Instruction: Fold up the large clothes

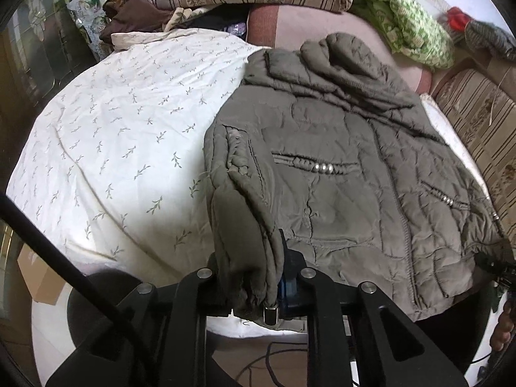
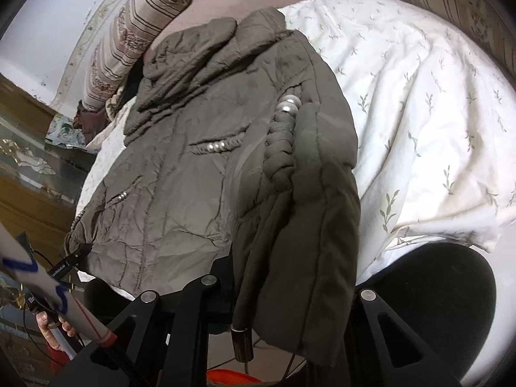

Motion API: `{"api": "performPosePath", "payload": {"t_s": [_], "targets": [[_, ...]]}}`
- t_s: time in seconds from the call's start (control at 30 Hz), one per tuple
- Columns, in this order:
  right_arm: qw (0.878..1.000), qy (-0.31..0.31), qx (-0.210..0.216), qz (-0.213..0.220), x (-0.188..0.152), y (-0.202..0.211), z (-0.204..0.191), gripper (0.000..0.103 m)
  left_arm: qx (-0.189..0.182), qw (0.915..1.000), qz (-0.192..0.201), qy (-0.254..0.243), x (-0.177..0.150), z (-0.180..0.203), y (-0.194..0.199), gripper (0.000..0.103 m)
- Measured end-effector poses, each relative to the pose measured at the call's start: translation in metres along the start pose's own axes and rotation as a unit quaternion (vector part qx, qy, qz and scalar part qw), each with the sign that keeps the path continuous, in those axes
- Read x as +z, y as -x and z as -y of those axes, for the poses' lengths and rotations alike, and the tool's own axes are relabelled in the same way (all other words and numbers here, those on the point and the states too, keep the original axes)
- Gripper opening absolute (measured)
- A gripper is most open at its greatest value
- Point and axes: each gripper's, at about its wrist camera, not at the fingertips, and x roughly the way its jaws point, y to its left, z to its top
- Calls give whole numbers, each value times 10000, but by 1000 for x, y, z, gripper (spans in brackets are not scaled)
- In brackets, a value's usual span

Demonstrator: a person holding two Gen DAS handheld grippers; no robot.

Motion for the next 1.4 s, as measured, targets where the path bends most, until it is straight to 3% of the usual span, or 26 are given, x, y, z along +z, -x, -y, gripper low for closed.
{"api": "performPosePath", "payload": {"t_s": [0.27,0.57,1.0,1.4], "targets": [[9996,144,188,121,3,34,-3,18,-282,9993,40,225,-3,-12,30,18],[9977,362,426,389,36,59,-27,18,-348,9986,276,284,29,-4,47,18],[9888,1060,248,1026,126,75,-93,17,53,9937,1116,26,136,18,58,18],[9856,1185,-73,1206,237,46,-127,17,589,9911,1191,-45,263,33,-1,18]]}}
